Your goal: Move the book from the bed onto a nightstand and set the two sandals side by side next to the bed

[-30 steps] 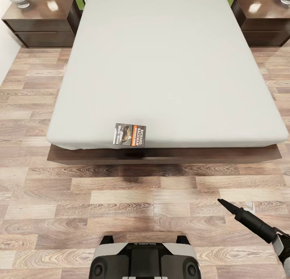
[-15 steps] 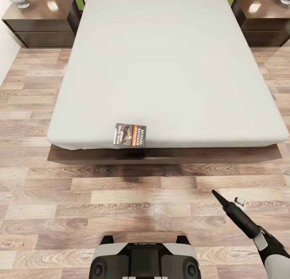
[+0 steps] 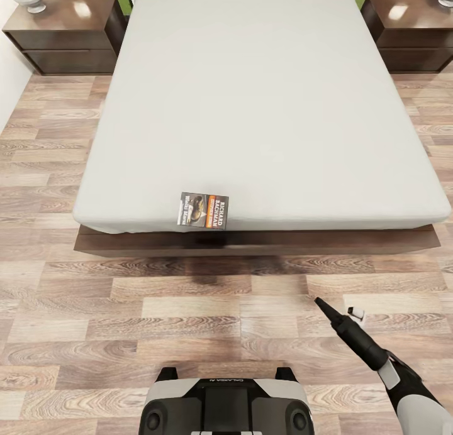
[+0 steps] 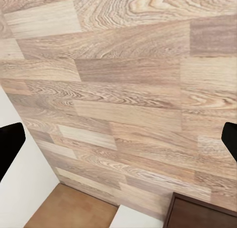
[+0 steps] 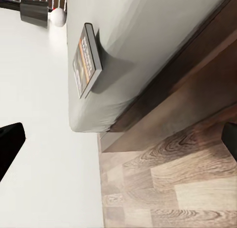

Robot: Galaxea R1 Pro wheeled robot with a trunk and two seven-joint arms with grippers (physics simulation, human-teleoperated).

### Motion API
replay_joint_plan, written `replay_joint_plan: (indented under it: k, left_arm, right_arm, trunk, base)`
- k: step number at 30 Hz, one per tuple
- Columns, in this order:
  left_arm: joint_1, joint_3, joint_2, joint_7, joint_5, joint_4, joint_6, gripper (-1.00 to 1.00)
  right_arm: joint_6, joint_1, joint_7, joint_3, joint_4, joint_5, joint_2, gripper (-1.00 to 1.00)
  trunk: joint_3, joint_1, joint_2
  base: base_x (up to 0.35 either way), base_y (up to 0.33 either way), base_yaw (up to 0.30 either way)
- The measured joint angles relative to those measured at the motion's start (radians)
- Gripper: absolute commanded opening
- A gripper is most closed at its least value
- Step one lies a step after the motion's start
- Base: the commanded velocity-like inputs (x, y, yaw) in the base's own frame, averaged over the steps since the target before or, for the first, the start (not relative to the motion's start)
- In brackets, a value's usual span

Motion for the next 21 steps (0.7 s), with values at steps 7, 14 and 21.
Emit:
replay_joint_plan:
  k: [7,14,21]
  left_arm:
    - [0.0,0.0,0.0,0.0,0.0,0.0,0.0,1.0]
    - [0.0,0.001,0.0,0.0,0.0,0.0,0.0,1.0]
    - [0.0,0.0,0.0,0.0,0.0,0.0,0.0,1.0]
  right_arm:
    - [0.003,0.0,0.008,0.008,0.001,-0.001,0.035,1.0]
    - [0.004,0.0,0.032,0.032,0.001,0.001,0.08,1.0]
    - [0.002,0.001,0.032,0.102,0.001,0.004,0.122,1.0]
  trunk:
    - [0.0,0.0,0.0]
    - [0.0,0.0,0.0]
    - [0.0,0.0,0.0]
  base:
    - [0.0,0.052,0.0]
    - [0.0,0.066,0.0]
    - [0.0,0.018,0.0]
